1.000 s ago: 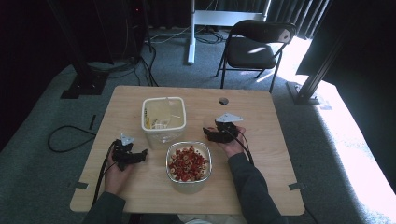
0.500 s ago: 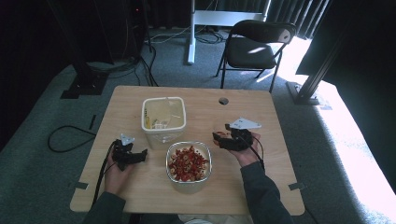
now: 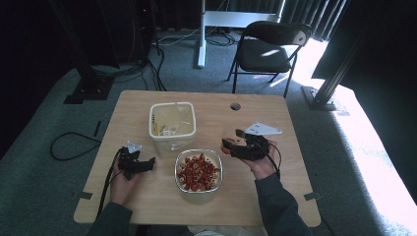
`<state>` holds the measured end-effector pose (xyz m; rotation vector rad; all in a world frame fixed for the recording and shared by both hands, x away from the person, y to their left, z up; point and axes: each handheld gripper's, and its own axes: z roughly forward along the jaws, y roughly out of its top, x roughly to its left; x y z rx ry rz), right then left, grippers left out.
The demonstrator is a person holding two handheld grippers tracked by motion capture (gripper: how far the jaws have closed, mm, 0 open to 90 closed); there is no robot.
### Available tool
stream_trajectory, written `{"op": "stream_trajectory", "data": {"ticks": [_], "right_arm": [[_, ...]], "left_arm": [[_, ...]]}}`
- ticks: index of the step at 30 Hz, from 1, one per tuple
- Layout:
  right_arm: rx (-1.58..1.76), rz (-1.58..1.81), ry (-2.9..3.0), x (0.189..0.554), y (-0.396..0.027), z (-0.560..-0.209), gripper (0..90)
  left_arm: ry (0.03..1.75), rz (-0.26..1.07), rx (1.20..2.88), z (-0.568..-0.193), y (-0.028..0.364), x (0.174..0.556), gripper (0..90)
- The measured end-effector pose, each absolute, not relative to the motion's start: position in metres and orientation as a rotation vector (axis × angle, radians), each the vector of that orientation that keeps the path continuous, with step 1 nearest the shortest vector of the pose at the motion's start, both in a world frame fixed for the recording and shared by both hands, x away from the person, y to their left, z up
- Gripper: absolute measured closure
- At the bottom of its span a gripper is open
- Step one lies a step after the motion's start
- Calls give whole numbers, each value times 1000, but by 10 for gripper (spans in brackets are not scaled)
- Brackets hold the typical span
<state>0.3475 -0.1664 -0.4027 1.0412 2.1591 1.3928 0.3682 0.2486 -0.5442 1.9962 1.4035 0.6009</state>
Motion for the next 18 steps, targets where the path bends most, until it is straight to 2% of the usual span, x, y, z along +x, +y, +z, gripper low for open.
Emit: {"op": "stream_trajectory", "data": {"ticks": [12,18], "right_arm": [[886,1305,2171,331,-142,-379,328],[687,1072,2151,319,-124,-370,329]], "left_arm": [[1403,604,1993,-544,248,368,162],[1403,603,1993,-544,248,368,162]]}}
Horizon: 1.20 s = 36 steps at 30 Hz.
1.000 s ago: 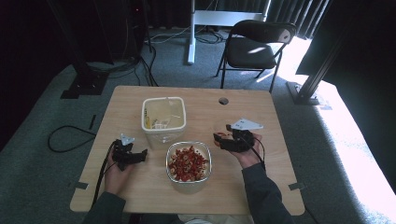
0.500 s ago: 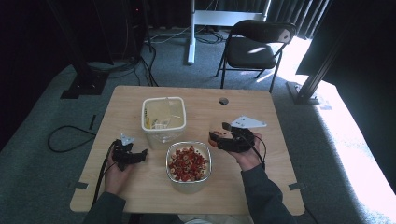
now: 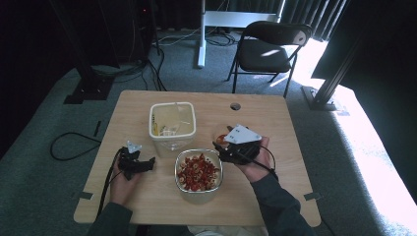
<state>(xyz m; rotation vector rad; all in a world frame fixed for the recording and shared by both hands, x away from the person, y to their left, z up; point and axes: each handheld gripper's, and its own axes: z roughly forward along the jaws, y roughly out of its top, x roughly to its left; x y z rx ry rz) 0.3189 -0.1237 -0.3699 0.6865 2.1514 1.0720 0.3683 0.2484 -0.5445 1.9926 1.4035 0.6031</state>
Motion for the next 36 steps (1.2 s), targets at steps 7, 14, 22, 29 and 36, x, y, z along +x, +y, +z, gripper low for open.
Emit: {"op": "stream_trajectory", "data": {"ticks": [7,14,22,29,36], "right_arm": [[459,832,2111,307,-105,-370,331],[203,571,2014,294,-84,-378,335],[-65,275,1856,280,-66,-389,341],[-286,48,1704,267,-55,-398,350],[-421,-62,1549,256,-50,-406,353]], "left_arm": [[1403,602,1994,-544,249,368,162],[1404,601,1995,-544,249,368,162],[1402,602,1995,-544,249,368,162],[1403,602,1994,-544,249,368,162],[1402,601,1996,-544,249,368,162]]}}
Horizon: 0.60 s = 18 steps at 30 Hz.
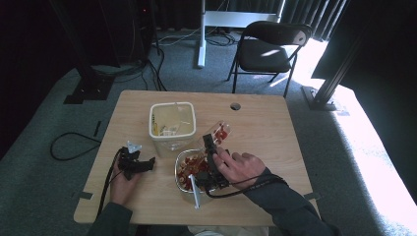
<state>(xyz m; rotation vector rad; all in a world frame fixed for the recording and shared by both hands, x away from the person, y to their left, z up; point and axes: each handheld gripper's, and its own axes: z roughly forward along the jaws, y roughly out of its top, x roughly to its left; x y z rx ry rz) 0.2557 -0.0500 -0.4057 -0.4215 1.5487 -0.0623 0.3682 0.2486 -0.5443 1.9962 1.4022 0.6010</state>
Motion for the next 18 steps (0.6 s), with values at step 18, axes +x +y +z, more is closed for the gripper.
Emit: {"op": "stream_trajectory", "data": {"ticks": [18], "right_arm": [[-508,-103,1462,252,-53,-412,360]], "left_arm": [[1402,601,1997,-544,249,368,162]]}}
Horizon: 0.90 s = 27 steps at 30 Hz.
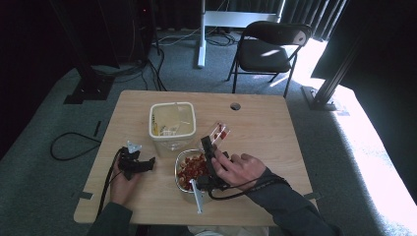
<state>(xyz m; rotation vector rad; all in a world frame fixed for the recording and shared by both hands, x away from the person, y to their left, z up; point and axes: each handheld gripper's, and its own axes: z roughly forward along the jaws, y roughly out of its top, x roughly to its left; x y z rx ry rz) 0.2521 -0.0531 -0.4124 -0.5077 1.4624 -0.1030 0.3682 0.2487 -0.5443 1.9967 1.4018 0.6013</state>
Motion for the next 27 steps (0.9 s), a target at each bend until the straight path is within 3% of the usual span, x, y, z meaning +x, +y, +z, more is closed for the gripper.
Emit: {"op": "stream_trajectory", "data": {"ticks": [27], "right_arm": [[-526,-64,1464,247,-53,-415,360]], "left_arm": [[1402,602,1998,-544,249,368,162]]}}
